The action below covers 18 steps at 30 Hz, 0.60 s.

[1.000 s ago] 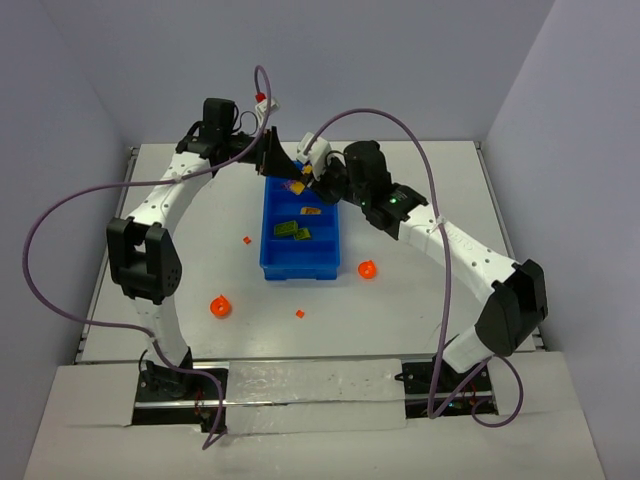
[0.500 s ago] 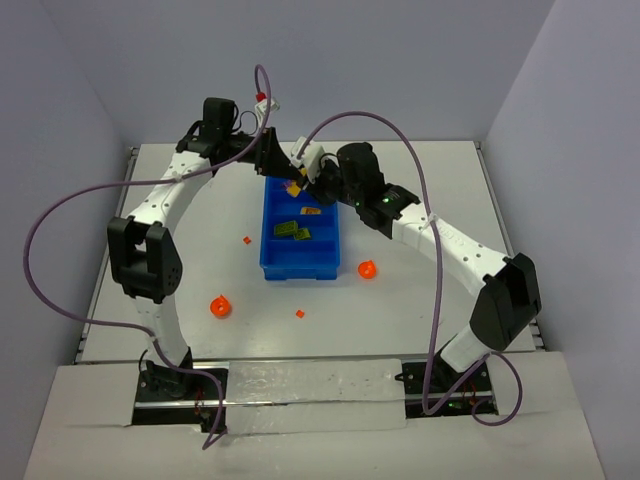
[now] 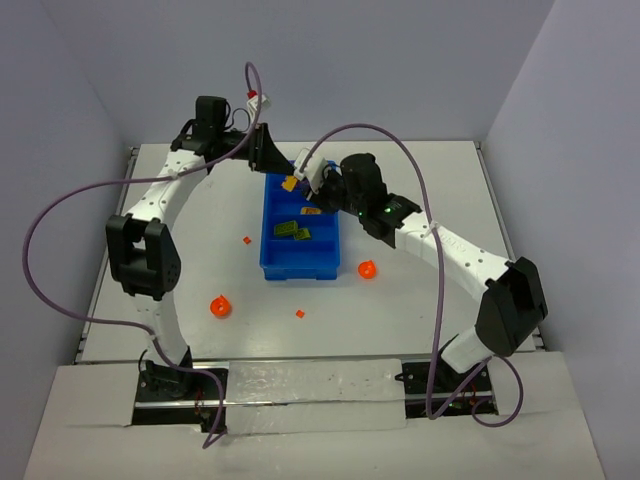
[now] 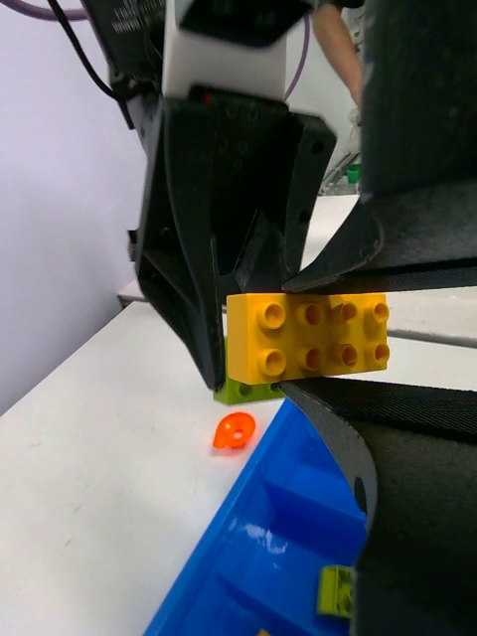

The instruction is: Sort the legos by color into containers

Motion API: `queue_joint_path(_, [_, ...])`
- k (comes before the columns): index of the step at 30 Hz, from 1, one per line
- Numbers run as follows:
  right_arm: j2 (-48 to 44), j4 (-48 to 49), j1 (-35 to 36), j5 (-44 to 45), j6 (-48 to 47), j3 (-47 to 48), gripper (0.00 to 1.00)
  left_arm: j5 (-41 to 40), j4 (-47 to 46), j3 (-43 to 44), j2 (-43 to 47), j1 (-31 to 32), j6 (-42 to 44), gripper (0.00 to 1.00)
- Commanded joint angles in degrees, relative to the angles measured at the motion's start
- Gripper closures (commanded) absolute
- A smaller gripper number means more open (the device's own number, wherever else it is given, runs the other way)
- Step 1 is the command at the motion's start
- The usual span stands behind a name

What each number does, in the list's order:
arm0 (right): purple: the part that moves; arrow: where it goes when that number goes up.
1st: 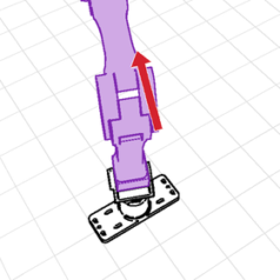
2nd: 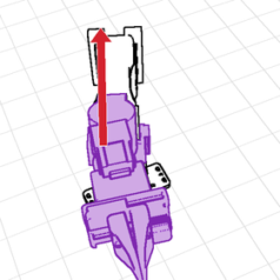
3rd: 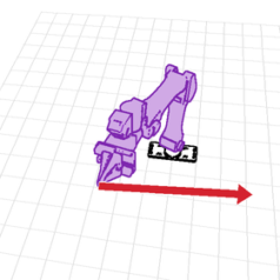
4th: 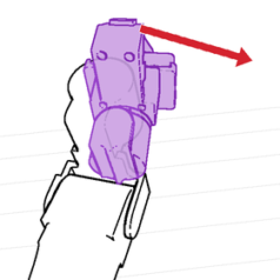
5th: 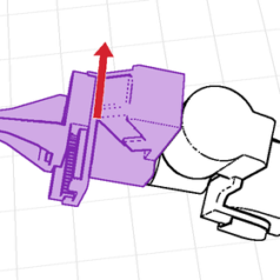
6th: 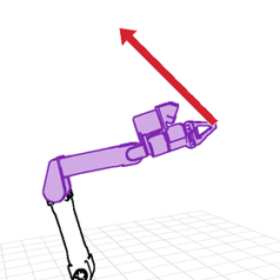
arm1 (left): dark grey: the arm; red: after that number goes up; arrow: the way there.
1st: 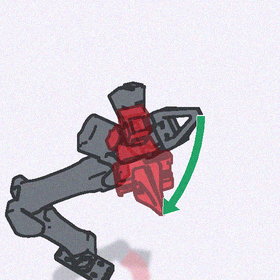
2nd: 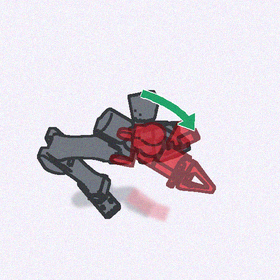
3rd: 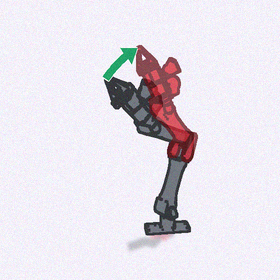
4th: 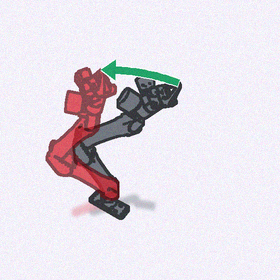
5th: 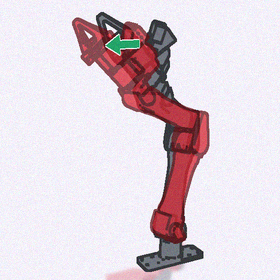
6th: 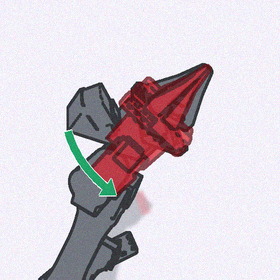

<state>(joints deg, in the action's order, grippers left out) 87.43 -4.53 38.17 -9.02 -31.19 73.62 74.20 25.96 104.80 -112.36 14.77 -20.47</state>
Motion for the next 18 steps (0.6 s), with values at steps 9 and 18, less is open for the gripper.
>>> queue_joint_path(9, [-6.2,-3.5,-2.9,3.3,1.3,-7.3,1.0,-24.1,11.0,4.3,0.4,-1.6,25.9,1.0])
queue_joint_path(18, [-6.9,-10.9,-6.6,3.9,7.1,-6.2,1.0,-48.4,4.0,0.2,0.2,3.7,33.0,1.0])
